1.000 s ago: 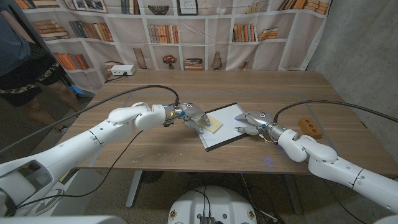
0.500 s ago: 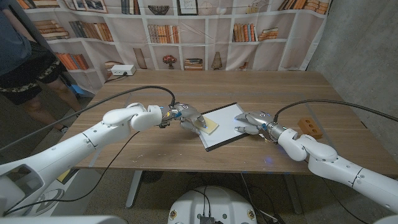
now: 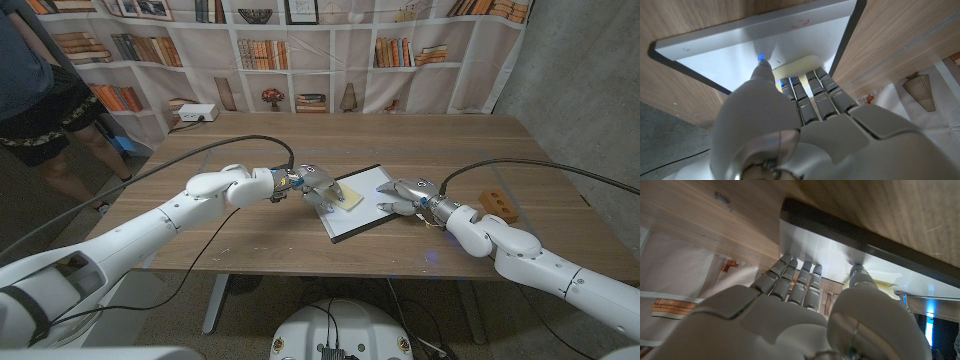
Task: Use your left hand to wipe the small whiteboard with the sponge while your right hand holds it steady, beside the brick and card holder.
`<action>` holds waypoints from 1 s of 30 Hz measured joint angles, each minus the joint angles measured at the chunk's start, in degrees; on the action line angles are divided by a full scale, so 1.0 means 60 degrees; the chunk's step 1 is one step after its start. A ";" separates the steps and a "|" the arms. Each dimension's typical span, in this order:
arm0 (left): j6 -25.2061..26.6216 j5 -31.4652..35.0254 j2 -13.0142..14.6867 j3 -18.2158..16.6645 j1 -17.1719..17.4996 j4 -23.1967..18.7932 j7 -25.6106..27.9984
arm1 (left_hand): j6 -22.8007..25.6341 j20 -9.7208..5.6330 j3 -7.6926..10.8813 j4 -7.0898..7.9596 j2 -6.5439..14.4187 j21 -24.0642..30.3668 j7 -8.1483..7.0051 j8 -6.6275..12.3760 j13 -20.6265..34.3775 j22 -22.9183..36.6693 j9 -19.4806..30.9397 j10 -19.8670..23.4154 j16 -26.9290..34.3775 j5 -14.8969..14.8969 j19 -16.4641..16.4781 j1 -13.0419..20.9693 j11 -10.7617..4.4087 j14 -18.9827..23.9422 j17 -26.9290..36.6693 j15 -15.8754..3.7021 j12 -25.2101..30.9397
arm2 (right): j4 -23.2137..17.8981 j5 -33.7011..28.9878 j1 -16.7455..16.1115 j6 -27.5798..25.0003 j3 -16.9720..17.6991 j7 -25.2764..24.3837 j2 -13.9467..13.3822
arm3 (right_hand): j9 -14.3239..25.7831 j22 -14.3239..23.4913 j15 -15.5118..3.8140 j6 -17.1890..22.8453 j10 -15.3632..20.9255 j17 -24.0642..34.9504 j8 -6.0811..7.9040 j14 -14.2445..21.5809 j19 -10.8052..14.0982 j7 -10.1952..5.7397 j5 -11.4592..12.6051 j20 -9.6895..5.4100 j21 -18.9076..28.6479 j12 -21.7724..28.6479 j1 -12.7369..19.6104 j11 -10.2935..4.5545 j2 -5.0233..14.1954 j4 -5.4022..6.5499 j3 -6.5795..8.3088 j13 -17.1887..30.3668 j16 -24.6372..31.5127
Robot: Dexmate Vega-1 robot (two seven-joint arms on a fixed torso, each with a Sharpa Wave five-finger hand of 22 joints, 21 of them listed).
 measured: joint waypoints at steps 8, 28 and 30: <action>-0.0309 0.0415 -0.0601 0.0525 -0.0673 0.0924 0.0495 | -0.0002 0.0000 0.0000 0.0000 0.0026 0.0000 -0.0001 -0.0011 0.0009 0.0000 -0.0004 -0.0003 0.0000 0.0000 0.0001 0.0026 -0.0002 -0.0036 0.0001 -0.0036 -0.0063 | 0.0003 -0.0041 0.0030 0.0001 -0.0017 0.0039 0.0018 | 0.0000 0.0000 0.0000 0.0000 0.0000 0.0000 0.0000 0.0000 0.0000 0.0000 0.0000 0.0000 0.0000 -0.0002 0.0008 0.0000 -0.0008 0.0000 0.0000 0.0001 0.0000; -0.0218 -0.0056 -0.0493 0.0885 -0.0933 0.1130 0.0307 | -0.0148 -0.0002 0.0069 -0.0014 0.0026 -0.0102 0.0034 -0.0103 -0.0063 -0.0005 -0.0002 -0.0126 -0.0129 0.0002 -0.0070 0.0026 0.0011 -0.0157 -0.0016 -0.0014 -0.0105 | 0.0103 -0.0074 0.0144 -0.0090 -0.0073 0.0072 0.0120 | 0.0006 -0.0008 -0.0001 -0.0001 0.0000 0.0000 0.0000 0.0000 0.0006 -0.0001 -0.0007 -0.0006 -0.0003 -0.0036 0.0007 0.0001 -0.0009 -0.0010 0.0011 0.0009 0.0000; -0.0048 -0.0155 -0.0261 0.0748 -0.0726 0.0793 0.0180 | -0.0146 -0.0002 0.0081 -0.0001 0.0026 -0.0103 0.0037 -0.0090 -0.0062 -0.0001 -0.0003 -0.0135 -0.0096 0.0002 -0.0070 0.0026 0.0018 -0.0172 -0.0016 -0.0001 -0.0104 | 0.0150 -0.0068 0.0185 -0.0051 -0.0089 0.0072 0.0136 | 0.0007 -0.0007 -0.0001 -0.0001 0.0000 0.0000 0.0000 0.0000 0.0041 -0.0001 -0.0008 -0.0034 -0.0008 -0.0037 0.0007 0.0000 -0.0009 -0.0010 0.0011 0.0009 0.0000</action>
